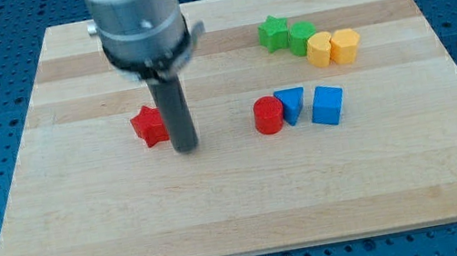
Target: Move the red circle to the right side of the red star
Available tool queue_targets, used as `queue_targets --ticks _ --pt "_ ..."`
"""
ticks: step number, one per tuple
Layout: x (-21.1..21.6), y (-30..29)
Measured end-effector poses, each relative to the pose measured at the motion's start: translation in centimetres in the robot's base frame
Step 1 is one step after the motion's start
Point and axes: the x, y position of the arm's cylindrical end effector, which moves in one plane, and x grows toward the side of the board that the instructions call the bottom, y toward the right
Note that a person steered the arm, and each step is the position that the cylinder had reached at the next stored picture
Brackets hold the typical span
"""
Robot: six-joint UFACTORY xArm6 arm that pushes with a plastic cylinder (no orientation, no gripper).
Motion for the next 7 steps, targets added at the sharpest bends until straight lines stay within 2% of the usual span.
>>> queue_targets --ticks 1,2,4,7 --pt "3.2 5.9" --pt "2.2 12.3" --pt "-3.5 12.9" --pt "-6.7 7.5"
